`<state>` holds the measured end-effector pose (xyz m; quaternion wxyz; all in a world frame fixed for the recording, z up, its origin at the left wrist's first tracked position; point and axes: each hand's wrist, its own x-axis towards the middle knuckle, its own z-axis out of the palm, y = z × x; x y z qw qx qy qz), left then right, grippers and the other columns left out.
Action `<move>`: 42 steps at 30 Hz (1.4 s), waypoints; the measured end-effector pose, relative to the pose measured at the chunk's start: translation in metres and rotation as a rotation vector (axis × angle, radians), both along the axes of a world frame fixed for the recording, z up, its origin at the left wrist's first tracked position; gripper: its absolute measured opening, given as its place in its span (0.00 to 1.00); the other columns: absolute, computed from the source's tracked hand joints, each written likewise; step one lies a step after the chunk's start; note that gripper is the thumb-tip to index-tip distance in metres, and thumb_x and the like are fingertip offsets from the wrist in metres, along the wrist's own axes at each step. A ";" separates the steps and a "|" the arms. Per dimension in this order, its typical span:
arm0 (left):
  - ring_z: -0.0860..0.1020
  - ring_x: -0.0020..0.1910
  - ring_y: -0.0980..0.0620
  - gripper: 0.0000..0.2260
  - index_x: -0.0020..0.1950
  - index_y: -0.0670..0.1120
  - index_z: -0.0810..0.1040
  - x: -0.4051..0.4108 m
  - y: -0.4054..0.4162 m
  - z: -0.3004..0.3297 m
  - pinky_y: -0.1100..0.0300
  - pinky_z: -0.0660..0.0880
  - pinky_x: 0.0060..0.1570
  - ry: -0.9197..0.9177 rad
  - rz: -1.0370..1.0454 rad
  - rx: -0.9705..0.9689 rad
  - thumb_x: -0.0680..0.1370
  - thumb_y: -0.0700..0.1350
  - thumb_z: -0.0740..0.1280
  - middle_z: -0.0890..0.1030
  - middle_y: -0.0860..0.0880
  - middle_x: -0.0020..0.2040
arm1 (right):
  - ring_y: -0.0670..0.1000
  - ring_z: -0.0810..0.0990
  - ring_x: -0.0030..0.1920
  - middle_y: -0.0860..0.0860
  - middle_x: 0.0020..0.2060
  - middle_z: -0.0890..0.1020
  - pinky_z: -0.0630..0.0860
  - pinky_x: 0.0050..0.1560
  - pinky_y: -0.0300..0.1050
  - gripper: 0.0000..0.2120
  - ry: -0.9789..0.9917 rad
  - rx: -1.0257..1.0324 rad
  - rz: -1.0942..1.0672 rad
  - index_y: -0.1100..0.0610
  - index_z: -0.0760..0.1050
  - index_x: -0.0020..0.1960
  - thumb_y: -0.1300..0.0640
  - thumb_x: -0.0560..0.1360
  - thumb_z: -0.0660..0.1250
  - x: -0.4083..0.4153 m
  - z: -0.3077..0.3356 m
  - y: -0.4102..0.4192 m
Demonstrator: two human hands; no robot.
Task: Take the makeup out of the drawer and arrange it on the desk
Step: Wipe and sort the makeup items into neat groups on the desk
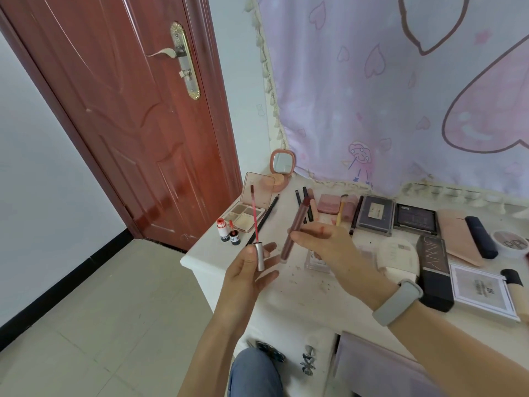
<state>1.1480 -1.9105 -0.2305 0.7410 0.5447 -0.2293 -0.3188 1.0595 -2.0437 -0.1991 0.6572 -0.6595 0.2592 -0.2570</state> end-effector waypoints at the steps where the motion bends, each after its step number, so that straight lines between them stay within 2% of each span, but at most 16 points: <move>1: 0.81 0.52 0.48 0.17 0.49 0.43 0.78 -0.001 -0.001 0.001 0.56 0.78 0.48 0.001 -0.020 0.001 0.74 0.54 0.58 0.83 0.48 0.53 | 0.34 0.76 0.29 0.42 0.33 0.82 0.68 0.30 0.23 0.04 0.009 0.015 0.003 0.55 0.82 0.45 0.58 0.70 0.71 0.002 0.000 0.003; 6: 0.80 0.41 0.52 0.15 0.44 0.41 0.77 -0.004 -0.002 0.002 0.62 0.76 0.38 0.032 -0.108 -0.016 0.74 0.52 0.60 0.83 0.45 0.47 | 0.37 0.76 0.27 0.45 0.28 0.82 0.67 0.28 0.25 0.05 0.022 0.016 0.103 0.54 0.82 0.42 0.60 0.73 0.68 0.003 0.004 0.013; 8: 0.77 0.38 0.53 0.15 0.43 0.42 0.79 -0.005 -0.003 0.000 0.63 0.74 0.37 0.024 -0.067 -0.038 0.74 0.52 0.60 0.83 0.45 0.46 | 0.36 0.74 0.27 0.41 0.26 0.79 0.67 0.31 0.27 0.05 0.052 -0.006 0.090 0.53 0.81 0.47 0.59 0.74 0.66 0.003 0.003 0.015; 10: 0.76 0.38 0.54 0.15 0.43 0.43 0.80 -0.006 -0.005 -0.002 0.63 0.74 0.37 0.011 0.020 -0.056 0.73 0.53 0.60 0.82 0.46 0.46 | 0.38 0.74 0.33 0.40 0.33 0.77 0.69 0.34 0.29 0.09 0.078 -0.049 0.003 0.51 0.77 0.54 0.56 0.74 0.67 0.003 -0.001 0.017; 12: 0.78 0.40 0.55 0.17 0.45 0.44 0.81 -0.007 -0.008 -0.004 0.64 0.75 0.38 -0.015 0.107 -0.052 0.72 0.55 0.61 0.82 0.48 0.46 | 0.40 0.74 0.36 0.45 0.37 0.76 0.70 0.35 0.27 0.07 0.057 -0.131 -0.067 0.51 0.75 0.51 0.56 0.73 0.68 0.003 -0.006 0.024; 16: 0.80 0.50 0.51 0.21 0.50 0.42 0.81 -0.009 -0.012 -0.004 0.60 0.76 0.50 -0.035 0.177 -0.029 0.71 0.58 0.61 0.83 0.46 0.49 | 0.39 0.72 0.37 0.43 0.38 0.76 0.69 0.38 0.28 0.04 0.086 -0.417 -0.027 0.47 0.74 0.43 0.54 0.73 0.68 0.004 -0.015 0.039; 19: 0.80 0.52 0.52 0.19 0.48 0.46 0.82 -0.013 -0.013 -0.001 0.58 0.73 0.53 0.008 0.174 -0.059 0.71 0.58 0.62 0.83 0.50 0.49 | 0.36 0.70 0.40 0.42 0.38 0.74 0.66 0.42 0.26 0.03 0.077 -0.559 -0.053 0.48 0.74 0.43 0.52 0.72 0.68 0.006 -0.016 0.041; 22: 0.79 0.52 0.55 0.16 0.48 0.48 0.83 -0.014 -0.014 0.002 0.57 0.71 0.55 0.080 0.154 -0.065 0.72 0.56 0.62 0.83 0.51 0.50 | 0.38 0.70 0.40 0.40 0.38 0.70 0.65 0.40 0.27 0.05 0.088 -0.643 -0.074 0.47 0.71 0.42 0.50 0.71 0.68 0.009 -0.015 0.043; 25: 0.79 0.50 0.56 0.16 0.49 0.47 0.83 -0.014 -0.014 0.005 0.57 0.70 0.56 0.112 0.164 -0.051 0.72 0.56 0.62 0.83 0.52 0.48 | 0.40 0.70 0.39 0.41 0.36 0.71 0.64 0.37 0.31 0.06 0.107 -0.653 -0.092 0.46 0.72 0.41 0.48 0.71 0.68 0.011 -0.014 0.044; 28: 0.82 0.45 0.56 0.16 0.49 0.47 0.82 -0.016 -0.015 0.007 0.57 0.70 0.53 0.124 0.179 -0.041 0.72 0.56 0.62 0.84 0.51 0.43 | 0.41 0.72 0.38 0.41 0.36 0.74 0.65 0.38 0.31 0.04 0.136 -0.610 -0.066 0.46 0.73 0.40 0.48 0.72 0.67 0.012 -0.014 0.045; 32: 0.79 0.52 0.46 0.18 0.49 0.47 0.83 -0.018 -0.014 0.008 0.53 0.69 0.59 0.121 0.203 -0.013 0.70 0.56 0.63 0.83 0.46 0.47 | 0.40 0.72 0.36 0.41 0.35 0.75 0.65 0.38 0.30 0.01 0.117 -0.487 -0.014 0.48 0.77 0.43 0.52 0.73 0.67 0.012 -0.014 0.044; 35: 0.79 0.52 0.47 0.16 0.46 0.46 0.84 -0.018 -0.015 0.009 0.55 0.73 0.56 0.107 0.202 -0.015 0.71 0.56 0.64 0.83 0.46 0.47 | 0.40 0.72 0.36 0.41 0.35 0.76 0.68 0.37 0.30 0.01 0.122 -0.463 -0.007 0.48 0.75 0.43 0.53 0.73 0.67 0.009 -0.015 0.042; 38: 0.80 0.43 0.57 0.07 0.42 0.49 0.84 -0.009 -0.015 0.006 0.67 0.76 0.43 -0.030 0.299 0.070 0.75 0.48 0.67 0.83 0.53 0.41 | 0.36 0.73 0.32 0.43 0.33 0.77 0.69 0.34 0.26 0.04 0.073 -0.345 -0.042 0.49 0.75 0.41 0.55 0.73 0.67 0.001 -0.014 0.032; 40: 0.79 0.38 0.62 0.08 0.41 0.52 0.82 0.000 -0.015 0.001 0.75 0.73 0.39 -0.261 0.404 0.224 0.75 0.41 0.67 0.82 0.55 0.38 | 0.38 0.75 0.33 0.46 0.35 0.80 0.71 0.34 0.27 0.03 0.047 -0.199 -0.086 0.51 0.76 0.41 0.57 0.73 0.68 -0.004 -0.011 0.020; 42: 0.77 0.37 0.61 0.08 0.44 0.48 0.82 0.005 -0.016 -0.003 0.78 0.68 0.38 -0.534 0.456 0.362 0.76 0.37 0.66 0.81 0.55 0.37 | 0.44 0.76 0.34 0.51 0.37 0.81 0.74 0.36 0.34 0.02 0.038 -0.092 -0.138 0.54 0.76 0.41 0.58 0.72 0.69 -0.008 -0.008 0.008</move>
